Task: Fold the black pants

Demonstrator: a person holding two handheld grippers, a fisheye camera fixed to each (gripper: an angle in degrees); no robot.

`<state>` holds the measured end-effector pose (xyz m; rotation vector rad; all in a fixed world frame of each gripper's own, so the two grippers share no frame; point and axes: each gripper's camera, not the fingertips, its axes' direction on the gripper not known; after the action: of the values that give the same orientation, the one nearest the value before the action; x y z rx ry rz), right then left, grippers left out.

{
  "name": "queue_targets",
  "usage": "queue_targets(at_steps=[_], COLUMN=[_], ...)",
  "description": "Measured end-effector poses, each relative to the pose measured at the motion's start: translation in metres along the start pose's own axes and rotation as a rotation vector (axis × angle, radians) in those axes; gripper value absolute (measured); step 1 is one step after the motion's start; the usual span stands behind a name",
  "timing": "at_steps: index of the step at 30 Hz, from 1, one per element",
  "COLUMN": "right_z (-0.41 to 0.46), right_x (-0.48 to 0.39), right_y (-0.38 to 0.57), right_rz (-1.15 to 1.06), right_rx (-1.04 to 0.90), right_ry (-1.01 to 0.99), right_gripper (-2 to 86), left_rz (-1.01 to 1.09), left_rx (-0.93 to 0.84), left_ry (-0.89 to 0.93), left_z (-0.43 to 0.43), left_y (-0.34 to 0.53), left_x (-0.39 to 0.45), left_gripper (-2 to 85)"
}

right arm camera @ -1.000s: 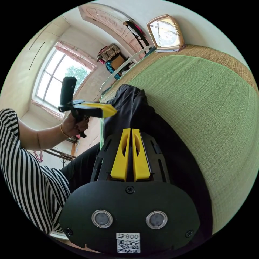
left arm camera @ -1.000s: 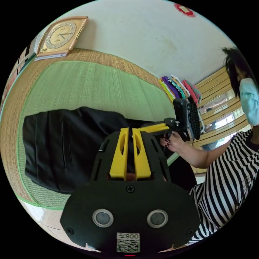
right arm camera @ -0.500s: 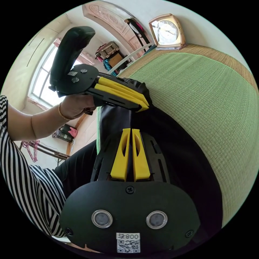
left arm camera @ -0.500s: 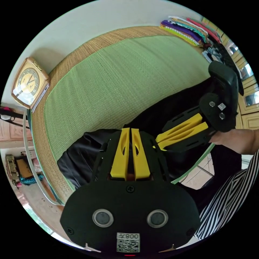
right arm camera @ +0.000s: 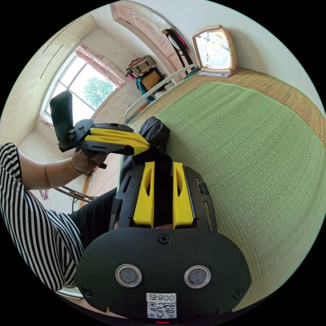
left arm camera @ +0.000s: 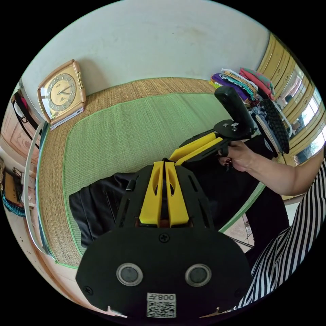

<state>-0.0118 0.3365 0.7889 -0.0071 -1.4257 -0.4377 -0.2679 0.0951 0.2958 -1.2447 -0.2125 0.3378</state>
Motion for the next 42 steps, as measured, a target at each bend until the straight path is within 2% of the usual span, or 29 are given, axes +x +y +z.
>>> queue_targets(at_steps=[5,10,15,17,18,25,29,31,32,33,42], right_z=[-0.007,-0.022,-0.021,-0.023,-0.025,-0.033,-0.039,-0.045,-0.049,-0.053,-0.07], right_x=[0.019,0.041,0.084,0.097,0.102,0.113,0.115,0.117,0.119,0.12,0.139], right_y=[-0.018,-0.028,-0.041,-0.044,-0.046,-0.053,-0.054,-0.055,-0.057,-0.06,-0.063], right_rz=[0.029,0.076,0.186,0.22,0.226,0.234,0.244,0.251,0.253,0.255,0.331], right_rx=[0.011,0.011,-0.028,-0.034,-0.036,-0.052,-0.046,-0.047,-0.045,-0.048,-0.081], right_ry=[-0.011,0.11,0.131,0.126,0.114,0.114,0.121,0.112,0.111,0.11,-0.003], right_gripper=[2.9,1.3,0.8,0.7,0.7,0.4,0.5,0.5,0.5,0.5,0.5], left_rz=[-0.056,-0.146,-0.18,-0.175,-0.187,-0.136,-0.111,-0.057,-0.024,-0.026,-0.119], left_rx=[0.037,0.108,-0.149,-0.218,-0.18,-0.267,-0.176,-0.246,-0.343,-0.278,-0.278], left_ry=[0.011,0.009,-0.023,0.018,0.031,0.036,0.095,0.147,0.136,0.116,0.197], left_z=[-0.005,-0.009,0.029,0.038,0.033,0.015,-0.006,0.0,0.009,0.004,-0.01], left_y=[0.004,0.013,0.025,0.033,0.037,0.057,0.06,0.064,0.07,0.077,0.089], left_x=[-0.014,-0.03,-0.05,-0.057,-0.062,-0.074,-0.074,-0.069,-0.066,-0.067,-0.096], left_gripper=[0.2,0.1,0.0,0.0,0.0,0.1,0.0,0.0,0.0,0.0,0.0])
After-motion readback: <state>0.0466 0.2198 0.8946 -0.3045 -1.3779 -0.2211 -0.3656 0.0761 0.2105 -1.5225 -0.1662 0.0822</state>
